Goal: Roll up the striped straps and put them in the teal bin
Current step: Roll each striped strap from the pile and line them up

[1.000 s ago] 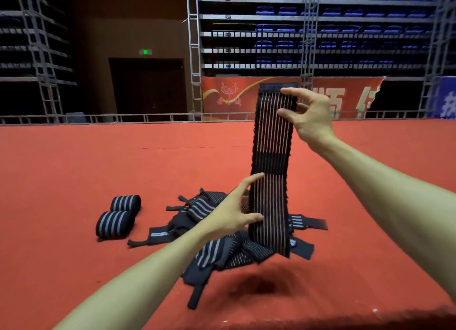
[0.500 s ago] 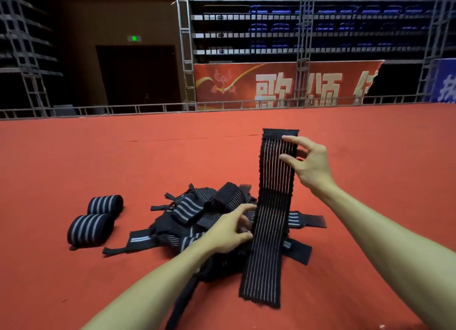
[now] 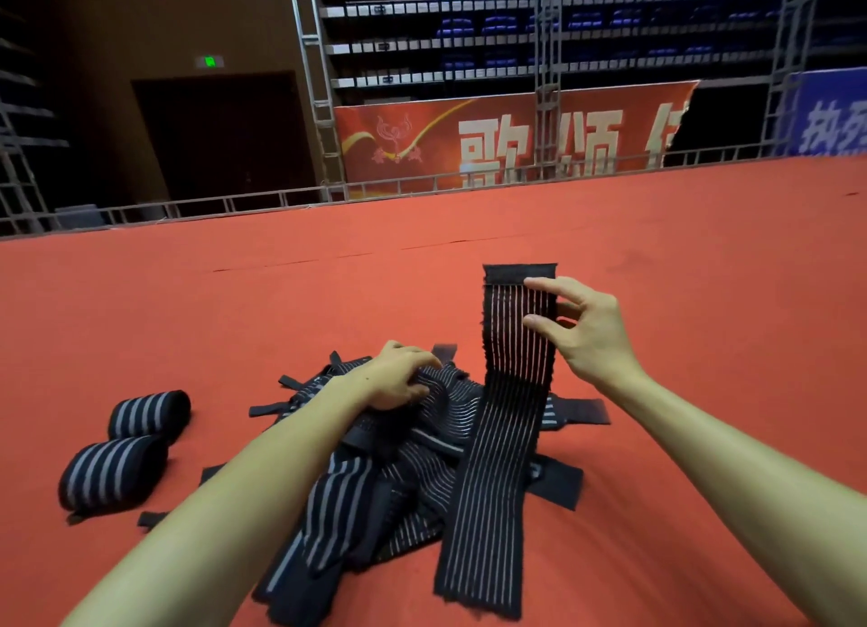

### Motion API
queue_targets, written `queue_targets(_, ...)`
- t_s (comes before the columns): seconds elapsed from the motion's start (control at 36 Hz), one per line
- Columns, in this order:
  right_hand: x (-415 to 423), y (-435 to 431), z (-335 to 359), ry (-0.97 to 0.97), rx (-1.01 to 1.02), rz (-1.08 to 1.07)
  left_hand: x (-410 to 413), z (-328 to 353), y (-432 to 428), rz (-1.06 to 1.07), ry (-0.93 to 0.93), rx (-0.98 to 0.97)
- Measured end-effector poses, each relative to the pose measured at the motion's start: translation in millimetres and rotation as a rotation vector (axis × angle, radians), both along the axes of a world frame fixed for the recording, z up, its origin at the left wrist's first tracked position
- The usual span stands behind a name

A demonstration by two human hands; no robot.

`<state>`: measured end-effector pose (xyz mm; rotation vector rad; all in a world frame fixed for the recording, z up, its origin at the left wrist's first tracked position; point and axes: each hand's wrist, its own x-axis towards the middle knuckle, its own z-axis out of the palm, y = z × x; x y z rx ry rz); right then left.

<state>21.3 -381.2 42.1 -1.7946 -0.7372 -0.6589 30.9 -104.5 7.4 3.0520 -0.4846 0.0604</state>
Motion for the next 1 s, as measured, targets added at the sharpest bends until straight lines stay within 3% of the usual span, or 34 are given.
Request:
queue_targets(0.22,3,-3,-6,-0.003,-0.016,-0.013,-2,-6,3,-0.015,0.100,0.140)
queue_targets(0.39,0,-4,-6,0.004,-0.016,0.004,0,-9,2,-0.041,0.210,0.141)
queue_targets(0.53,2,-10,-10,0.008,-0.020,-0.012,-2,-5,-6,-0.034,0.150,0.167)
queue_targets(0.69,4,-15,-9,0.001,-0.037,-0.025,-11,13,5,-0.180,0.092,0.074)
queue_targets(1.0,-13,2,10,-0.006,-0.022,-0.004,-47,59,47,-0.085,0.218,-0.048)
